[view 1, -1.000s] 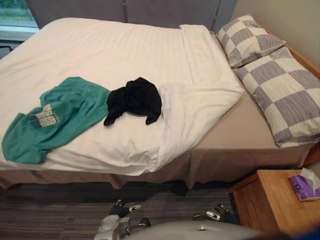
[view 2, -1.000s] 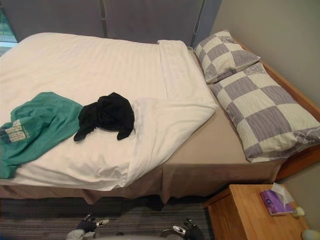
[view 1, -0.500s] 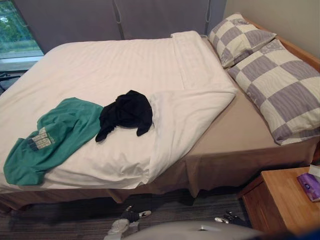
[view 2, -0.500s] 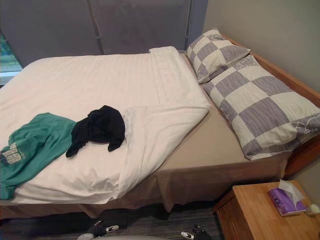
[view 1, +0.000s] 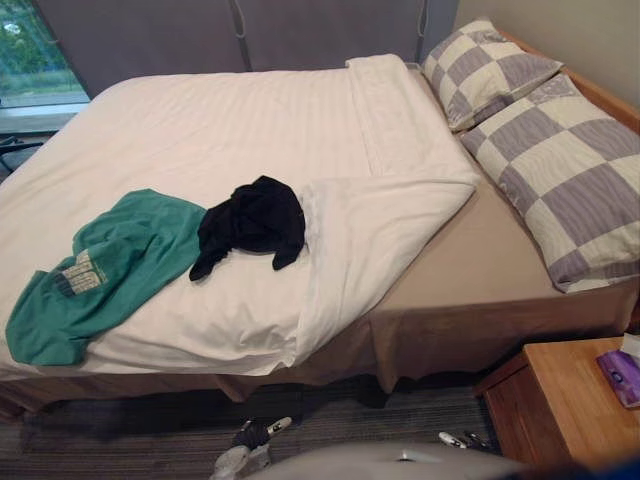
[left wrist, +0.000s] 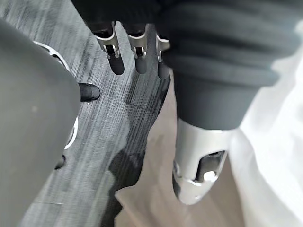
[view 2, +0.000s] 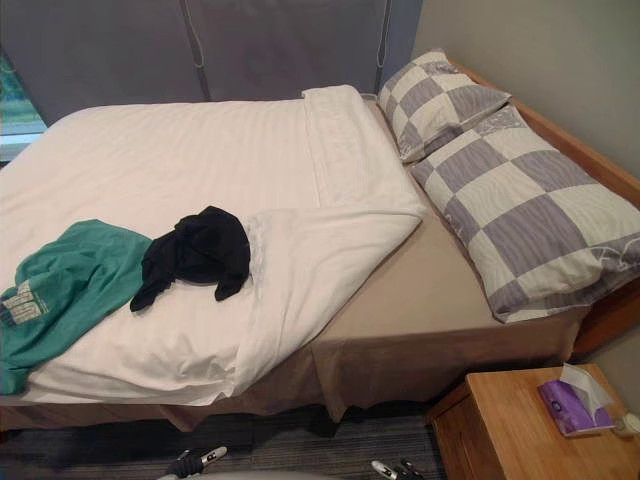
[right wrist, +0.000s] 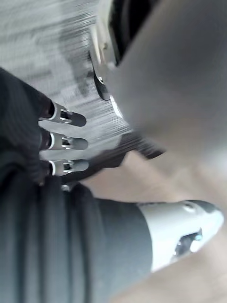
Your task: Tidy the bed and pick cloth on bed and put in laundry
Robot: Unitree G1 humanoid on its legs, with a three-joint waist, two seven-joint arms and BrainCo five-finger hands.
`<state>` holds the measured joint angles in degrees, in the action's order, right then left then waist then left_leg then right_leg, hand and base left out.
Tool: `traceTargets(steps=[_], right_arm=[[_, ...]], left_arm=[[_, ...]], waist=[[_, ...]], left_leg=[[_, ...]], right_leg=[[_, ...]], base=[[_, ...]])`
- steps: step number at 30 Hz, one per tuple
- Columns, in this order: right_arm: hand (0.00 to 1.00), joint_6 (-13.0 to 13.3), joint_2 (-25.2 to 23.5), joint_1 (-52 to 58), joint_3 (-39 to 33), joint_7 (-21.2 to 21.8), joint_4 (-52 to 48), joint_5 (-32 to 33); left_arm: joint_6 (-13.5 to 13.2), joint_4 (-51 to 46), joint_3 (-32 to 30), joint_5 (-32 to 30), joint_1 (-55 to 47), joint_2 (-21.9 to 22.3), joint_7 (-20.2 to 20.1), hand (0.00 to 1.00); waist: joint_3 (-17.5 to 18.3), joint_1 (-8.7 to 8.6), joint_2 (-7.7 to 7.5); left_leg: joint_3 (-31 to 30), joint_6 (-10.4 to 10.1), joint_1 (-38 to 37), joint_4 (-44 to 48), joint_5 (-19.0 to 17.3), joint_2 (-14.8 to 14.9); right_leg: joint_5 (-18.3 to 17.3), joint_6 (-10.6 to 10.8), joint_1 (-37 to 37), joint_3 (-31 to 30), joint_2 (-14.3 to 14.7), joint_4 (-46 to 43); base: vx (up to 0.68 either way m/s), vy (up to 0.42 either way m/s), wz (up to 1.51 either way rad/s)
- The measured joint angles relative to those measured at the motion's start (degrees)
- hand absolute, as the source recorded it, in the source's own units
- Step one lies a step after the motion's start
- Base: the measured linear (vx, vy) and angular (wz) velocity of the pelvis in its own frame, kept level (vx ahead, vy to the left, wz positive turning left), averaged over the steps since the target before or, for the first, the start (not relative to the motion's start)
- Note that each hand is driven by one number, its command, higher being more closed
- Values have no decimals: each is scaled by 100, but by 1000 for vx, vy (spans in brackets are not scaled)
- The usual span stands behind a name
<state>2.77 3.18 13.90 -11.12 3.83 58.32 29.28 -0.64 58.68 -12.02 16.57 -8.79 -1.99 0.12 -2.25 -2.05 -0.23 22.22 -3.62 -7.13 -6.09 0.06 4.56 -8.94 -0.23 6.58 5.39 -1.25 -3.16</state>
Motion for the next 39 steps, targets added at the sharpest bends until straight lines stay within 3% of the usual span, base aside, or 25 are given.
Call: traceTargets(steps=[5, 10, 15, 18, 21, 24, 27, 31, 34, 39], right_arm=[[0, 277, -336, -68, -896, -613, -96, 902], [0, 574, -88, -302, -2248, -1289, -653, 1193], [0, 712, 1108, -717, -3833, -1886, -1039, 1155], [0, 882, 1816, -822, -4060, -2008, -1331, 956], [0, 1071, 2155, -1045, -3728, -2080, -1687, 443], [0, 1076, 2303, -1285, -2619, -2351, -2656, -324], [0, 979, 2270, -1800, -1638, -2479, -3450, -1125], [0, 522, 2044, -2487, -365, -2426, -4199, -2391], [0, 176, 1929, -2859, 373, -2335, -4400, -3145], [0, -403, 1928, -3712, 1250, -1960, -4141, -3625]], left_arm=[[21, 4, 9, 35, 62, -26, -4, 0], [196, -12, 11, 30, 135, -132, -107, 0], [469, -17, -174, 14, 121, -325, -356, 0], [502, -15, -186, 24, 50, -347, -395, 0], [501, 5, -136, 37, -85, -349, -382, 0], [490, 6, 77, 393, -152, -395, -360, 0], [271, -13, 287, 562, -190, -424, -338, 0], [88, -106, 429, 612, -279, -502, -211, 0], [-3, -247, 532, 97, -470, -558, -198, 0], [-320, -371, 702, -507, -551, -541, 10, 0]], waist=[[-85, 4, 34], [-73, -5, -30], [-110, -38, -116], [-102, -71, -98], [-95, -145, -110], [-94, -184, -114], [-83, -152, -120], [-84, -4, -111], [-143, 29, -105], [-322, 144, -8]], left_leg=[[128, -19, -29, 1, -10, -6], [271, -40, -127, 0, -24, -13], [278, -38, -175, -3, -36, -35], [264, 6, -166, -4, -34, -82], [222, 55, -84, -3, -1, -114], [118, 126, 58, -1, 51, -166], [-50, 154, 127, 1, 61, -248], [-237, 187, 215, 19, 83, -326], [-401, 219, 214, 34, 106, -346], [-609, 271, 202, 32, 186, -367]], right_leg=[[-1, 3, 24, 9, -16, 16], [-5, 30, 126, 10, -37, 14], [-4, 85, 181, 7, -65, 15], [-28, 123, 175, 9, -105, 17], [-46, 152, 58, 46, -129, 14], [4, 154, -46, 128, -176, 17], [21, 181, -66, 230, -248, 40], [43, 213, -31, 408, -312, 113], [55, 234, 40, 594, -328, 113], [94, 289, 181, 819, -345, 109]], base=[[58, 5, -3], [30, 12, 2], [-16, 5, 0], [-50, 28, 1], [-46, 29, 5], [7, 38, 15], [11, 49, 27], [31, 28, 25], [40, -4, 28], [-11, 1, 17]])
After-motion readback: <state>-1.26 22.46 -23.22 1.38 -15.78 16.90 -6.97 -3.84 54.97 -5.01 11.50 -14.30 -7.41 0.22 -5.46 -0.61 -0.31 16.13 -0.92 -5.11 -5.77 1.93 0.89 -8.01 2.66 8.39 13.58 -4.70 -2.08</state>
